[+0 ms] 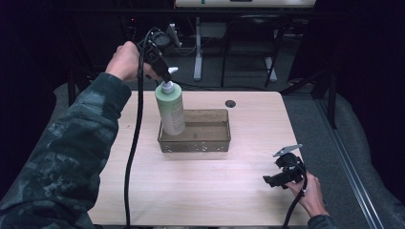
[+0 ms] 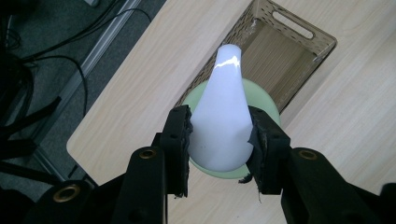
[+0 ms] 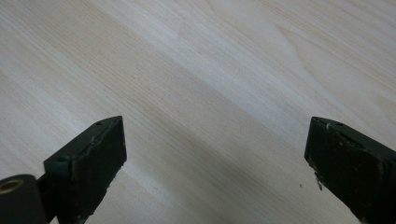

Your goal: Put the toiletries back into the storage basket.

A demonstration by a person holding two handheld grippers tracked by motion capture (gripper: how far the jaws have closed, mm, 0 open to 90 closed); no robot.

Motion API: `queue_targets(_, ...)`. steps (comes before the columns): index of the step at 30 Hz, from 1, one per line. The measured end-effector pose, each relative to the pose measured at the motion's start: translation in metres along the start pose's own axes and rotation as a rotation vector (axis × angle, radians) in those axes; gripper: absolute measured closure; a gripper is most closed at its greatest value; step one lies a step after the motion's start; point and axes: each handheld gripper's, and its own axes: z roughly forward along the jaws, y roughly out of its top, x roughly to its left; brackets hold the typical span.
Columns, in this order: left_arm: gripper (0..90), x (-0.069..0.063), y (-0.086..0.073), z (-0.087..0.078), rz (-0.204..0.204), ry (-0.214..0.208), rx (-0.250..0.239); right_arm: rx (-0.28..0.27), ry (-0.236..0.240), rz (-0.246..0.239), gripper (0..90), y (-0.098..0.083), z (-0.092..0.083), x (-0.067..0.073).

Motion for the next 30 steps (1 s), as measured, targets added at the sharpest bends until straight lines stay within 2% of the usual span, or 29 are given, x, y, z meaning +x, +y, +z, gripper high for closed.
queue_targets(5,63.1,-0.001,0.0,0.006,0.005,0.003,0.006,-0.002,-0.005,-0.004,4.9,0.0,-0.001,0.001)
queue_targets(14,63.1,0.001,-0.001,0.017,-0.01,-0.012,0.003,-0.003,-0.011,-0.008,5.1,0.0,-0.001,0.0)
queue_targets(19,63.1,0.001,-0.001,0.02,-0.008,-0.003,0.004,-0.005,-0.01,-0.007,5.2,0.0,-0.001,0.0)
queue_targets(23,63.1,0.002,-0.001,0.025,-0.01,-0.014,0.016,-0.004,-0.011,-0.008,5.2,0.0,-0.001,0.001)
queue_targets(30,63.1,0.004,-0.002,0.033,-0.025,-0.007,0.0,-0.004,-0.005,-0.002,5.5,0.0,-0.002,0.0)
